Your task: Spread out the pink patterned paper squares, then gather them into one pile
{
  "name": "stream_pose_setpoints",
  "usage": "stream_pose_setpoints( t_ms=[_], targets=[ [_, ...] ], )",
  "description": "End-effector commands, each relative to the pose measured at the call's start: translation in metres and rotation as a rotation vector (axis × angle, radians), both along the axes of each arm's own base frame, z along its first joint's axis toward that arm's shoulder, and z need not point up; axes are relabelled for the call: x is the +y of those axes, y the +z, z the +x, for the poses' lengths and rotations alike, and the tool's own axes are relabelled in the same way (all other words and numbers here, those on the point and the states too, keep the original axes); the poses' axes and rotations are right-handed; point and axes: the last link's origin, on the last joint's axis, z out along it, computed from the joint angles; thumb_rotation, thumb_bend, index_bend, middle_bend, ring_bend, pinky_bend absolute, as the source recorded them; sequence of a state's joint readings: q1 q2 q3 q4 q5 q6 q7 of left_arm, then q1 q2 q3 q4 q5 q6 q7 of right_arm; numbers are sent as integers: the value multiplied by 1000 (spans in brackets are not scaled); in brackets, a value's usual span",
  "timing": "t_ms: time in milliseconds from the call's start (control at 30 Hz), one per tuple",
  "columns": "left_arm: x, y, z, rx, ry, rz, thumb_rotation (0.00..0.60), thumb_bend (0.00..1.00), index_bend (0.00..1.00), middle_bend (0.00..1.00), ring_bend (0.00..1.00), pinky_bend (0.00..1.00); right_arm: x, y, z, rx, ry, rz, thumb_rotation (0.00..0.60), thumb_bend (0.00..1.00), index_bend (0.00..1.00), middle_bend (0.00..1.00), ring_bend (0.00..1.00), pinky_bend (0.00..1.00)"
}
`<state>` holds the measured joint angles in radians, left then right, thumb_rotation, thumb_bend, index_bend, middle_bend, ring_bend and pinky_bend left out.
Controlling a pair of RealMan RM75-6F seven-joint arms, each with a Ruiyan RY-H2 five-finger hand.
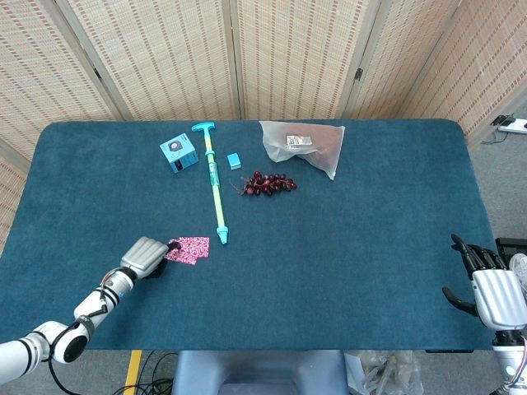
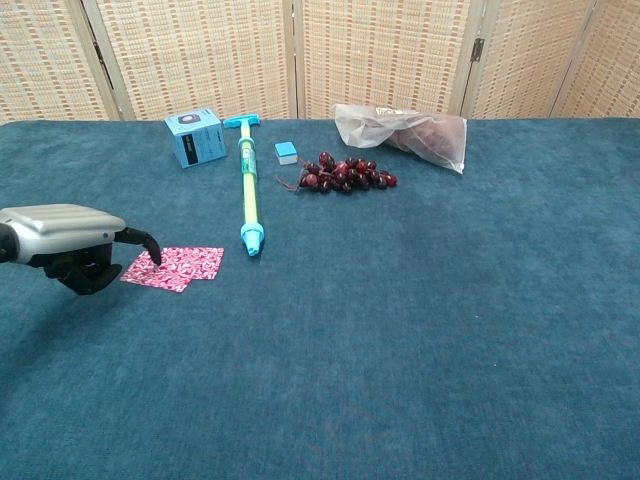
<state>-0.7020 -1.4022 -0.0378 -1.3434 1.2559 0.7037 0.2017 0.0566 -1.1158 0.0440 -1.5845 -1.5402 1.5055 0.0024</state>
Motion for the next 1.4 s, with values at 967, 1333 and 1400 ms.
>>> stream_pose_setpoints(
  t_ms=[967,1333,1400],
  targets=[
    [-3,-7,5,-24,44,15,600,739,236,1000,999,1000,7,7,-7,-5,-18,-20,600,244,0,263,192,191],
    [-7,-5,2,7,38,6,600,739,237,1000,999,1000,7,7,-9,-6,-25,-19,600,245,0,263,192,191],
    [-9,-2,-1,15,38,5,600,739,240,1000,999,1000,6,6,-9,-6,-25,-19,600,244,0,263,192,191]
  ],
)
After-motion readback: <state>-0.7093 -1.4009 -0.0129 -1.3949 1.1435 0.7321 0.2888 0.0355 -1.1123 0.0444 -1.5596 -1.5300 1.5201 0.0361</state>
